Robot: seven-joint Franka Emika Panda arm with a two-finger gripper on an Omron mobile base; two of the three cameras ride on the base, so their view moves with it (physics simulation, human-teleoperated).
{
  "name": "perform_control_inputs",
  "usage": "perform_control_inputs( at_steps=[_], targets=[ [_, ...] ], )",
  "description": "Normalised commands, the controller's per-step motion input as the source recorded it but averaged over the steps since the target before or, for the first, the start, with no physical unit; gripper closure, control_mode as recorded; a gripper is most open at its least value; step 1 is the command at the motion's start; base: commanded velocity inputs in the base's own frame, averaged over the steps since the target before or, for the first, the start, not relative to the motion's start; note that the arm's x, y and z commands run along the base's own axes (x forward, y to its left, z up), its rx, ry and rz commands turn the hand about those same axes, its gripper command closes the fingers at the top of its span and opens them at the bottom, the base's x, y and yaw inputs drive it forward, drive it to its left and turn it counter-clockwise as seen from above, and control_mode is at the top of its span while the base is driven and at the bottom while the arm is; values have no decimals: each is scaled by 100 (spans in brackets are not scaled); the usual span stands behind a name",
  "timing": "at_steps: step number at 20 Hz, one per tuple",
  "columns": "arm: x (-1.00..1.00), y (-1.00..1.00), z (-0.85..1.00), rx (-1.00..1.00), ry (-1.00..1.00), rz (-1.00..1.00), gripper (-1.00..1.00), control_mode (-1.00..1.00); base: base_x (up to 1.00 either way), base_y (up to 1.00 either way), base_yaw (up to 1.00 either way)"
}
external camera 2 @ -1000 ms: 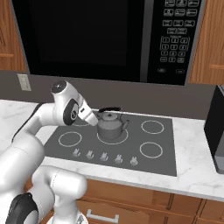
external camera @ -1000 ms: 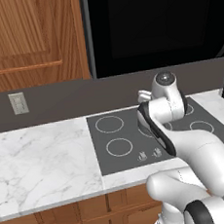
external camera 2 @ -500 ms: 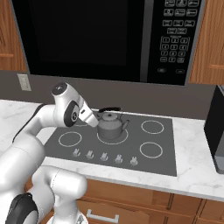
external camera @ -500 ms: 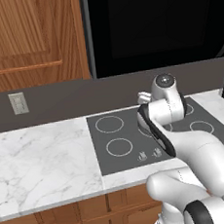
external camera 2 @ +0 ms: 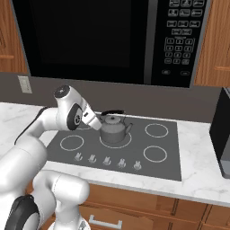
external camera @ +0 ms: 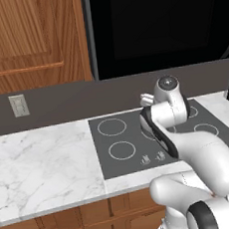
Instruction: The kettle is done boiling. Turn off the stove, then wait for 300 timesteps before moving the kettle to the dining table.
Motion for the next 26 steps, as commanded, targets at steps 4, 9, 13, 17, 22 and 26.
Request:
perform_control_inputs(
  at_steps=[4, 9, 13, 17, 22, 26],
  targets=[
    [12, 0, -4, 0, 0, 0, -100, -100, 0, 0, 0],
    [13, 0, 0, 0, 0, 0, -100, -100, 0, 0, 0],
    [11, 0, 0, 0, 0, 0, -100, -100, 0, 0, 0],
    [10, 0, -5, 0, -1, 0, -100, -100, 0, 0, 0],
    [8, -4, -6, 0, -1, 0, -100, -100, 0, 0, 0],
    [6, -7, -4, 0, -1, 0, -100, -100, 0, 0, 0]
  ],
)
